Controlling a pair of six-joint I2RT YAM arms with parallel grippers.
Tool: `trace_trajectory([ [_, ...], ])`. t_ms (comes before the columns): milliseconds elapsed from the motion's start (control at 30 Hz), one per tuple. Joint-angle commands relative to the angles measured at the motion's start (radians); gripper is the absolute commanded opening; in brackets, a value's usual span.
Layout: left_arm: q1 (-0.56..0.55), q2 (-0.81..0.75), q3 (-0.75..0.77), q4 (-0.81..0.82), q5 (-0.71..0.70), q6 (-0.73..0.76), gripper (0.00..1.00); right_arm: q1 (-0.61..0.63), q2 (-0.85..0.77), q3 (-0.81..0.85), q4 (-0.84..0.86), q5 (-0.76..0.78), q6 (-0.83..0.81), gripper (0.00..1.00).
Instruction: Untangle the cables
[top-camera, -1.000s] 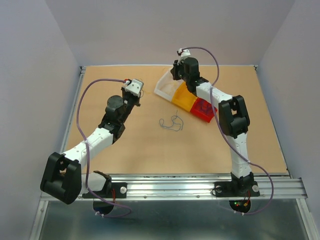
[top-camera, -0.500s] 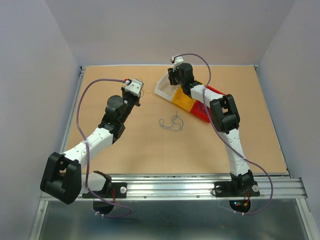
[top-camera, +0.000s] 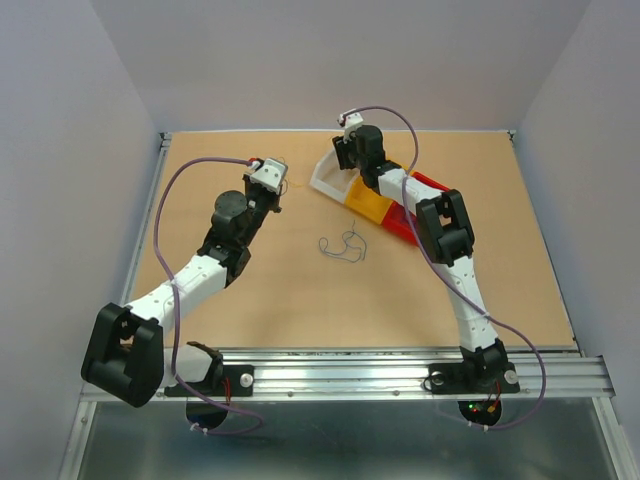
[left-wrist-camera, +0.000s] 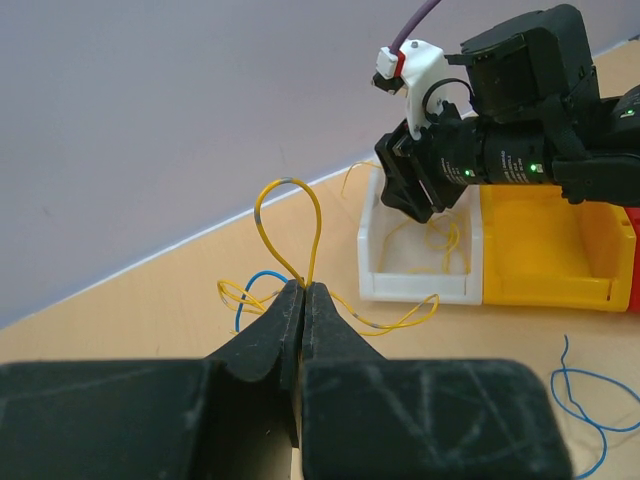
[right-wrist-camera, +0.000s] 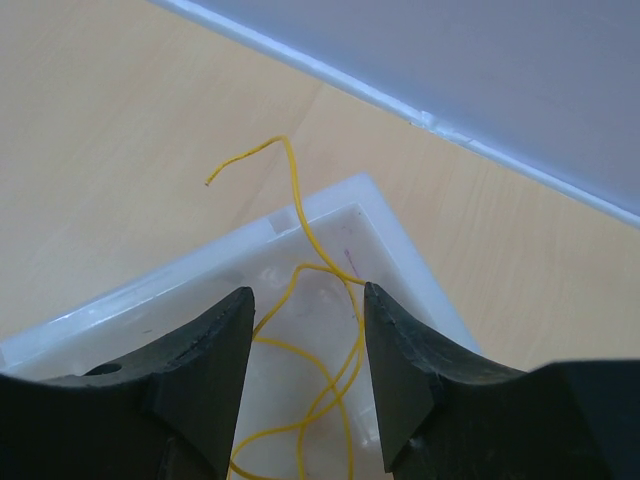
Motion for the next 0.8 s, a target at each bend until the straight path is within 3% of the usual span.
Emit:
trace_trajectory([
  [0, 0.005, 0.001, -0.003, 0.072, 0.003, 0.01, 0.0, -0.001, -0.056, -0.001, 0.016, 0.006, -0.023, 0.53],
  [300, 0.005, -0.009, -0.006, 0.07, 0.0, 0.009, 0.0, 0.002, -0.044, 0.044, 0.022, 0.029, -0.127, 0.51],
  [633, 0.005, 0.008, 0.0, 0.07, 0.003, 0.012, 0.0, 0.002, 0.016, 0.105, 0.021, -0.066, -0.227, 0.52],
  [733, 0.005, 0.016, 0.002, 0.072, 0.003, 0.015, 0.0, 0.002, 0.039, 0.123, 0.021, -0.114, -0.262, 0.48],
  [767, 0.005, 0.019, 0.004, 0.072, 0.003, 0.015, 0.0, 0.002, 0.047, 0.126, 0.021, -0.125, -0.273, 0.41],
])
